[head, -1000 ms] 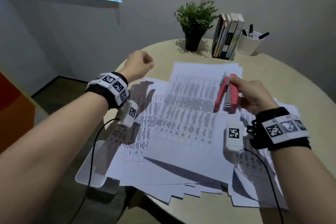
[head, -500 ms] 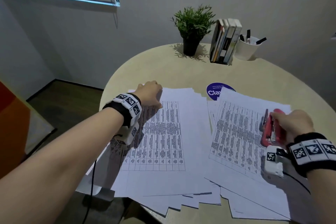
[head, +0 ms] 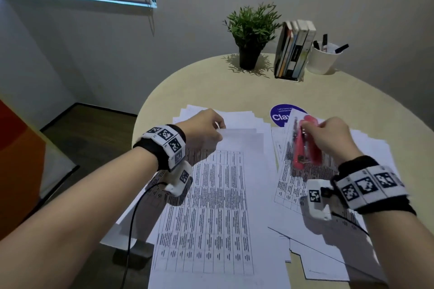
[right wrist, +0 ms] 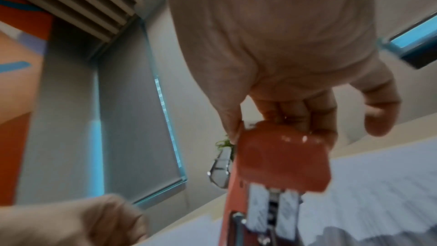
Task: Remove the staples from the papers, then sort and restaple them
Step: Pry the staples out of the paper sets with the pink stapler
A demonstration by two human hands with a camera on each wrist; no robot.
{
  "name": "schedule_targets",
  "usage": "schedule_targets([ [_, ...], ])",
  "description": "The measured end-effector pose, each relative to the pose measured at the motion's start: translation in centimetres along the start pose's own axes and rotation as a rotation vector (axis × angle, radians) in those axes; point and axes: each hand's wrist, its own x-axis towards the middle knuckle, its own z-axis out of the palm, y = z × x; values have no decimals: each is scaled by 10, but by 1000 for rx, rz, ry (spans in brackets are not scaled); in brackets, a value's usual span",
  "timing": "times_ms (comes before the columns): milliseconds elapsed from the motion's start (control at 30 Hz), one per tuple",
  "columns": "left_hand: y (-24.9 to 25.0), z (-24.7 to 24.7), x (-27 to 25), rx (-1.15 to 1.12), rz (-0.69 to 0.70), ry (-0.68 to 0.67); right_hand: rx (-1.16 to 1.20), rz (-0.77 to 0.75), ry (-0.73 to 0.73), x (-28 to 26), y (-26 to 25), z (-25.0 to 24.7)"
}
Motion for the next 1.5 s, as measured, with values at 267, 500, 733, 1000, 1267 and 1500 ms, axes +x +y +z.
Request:
schedule_targets([
  [267,3,26,-33,575,48,94,-365,-257,-260,-44,-51,68],
  [500,-11,37,-63,535,117,-187,-633,-340,-302,-65,-73,100],
  [733,-19,38,-63,559,146,-163,-614,-367,-229,-65,-82,112],
  [1000,-18,37,-62,589,144,-181,-752,-592,-94,-61,-81,126],
  [1267,-18,39,-61,574,159,-194,-499,-358,-94,-53,-84,133],
  [1500,-16,32,-61,532,132,-187,-352,-265,-100,-34,-86,129],
])
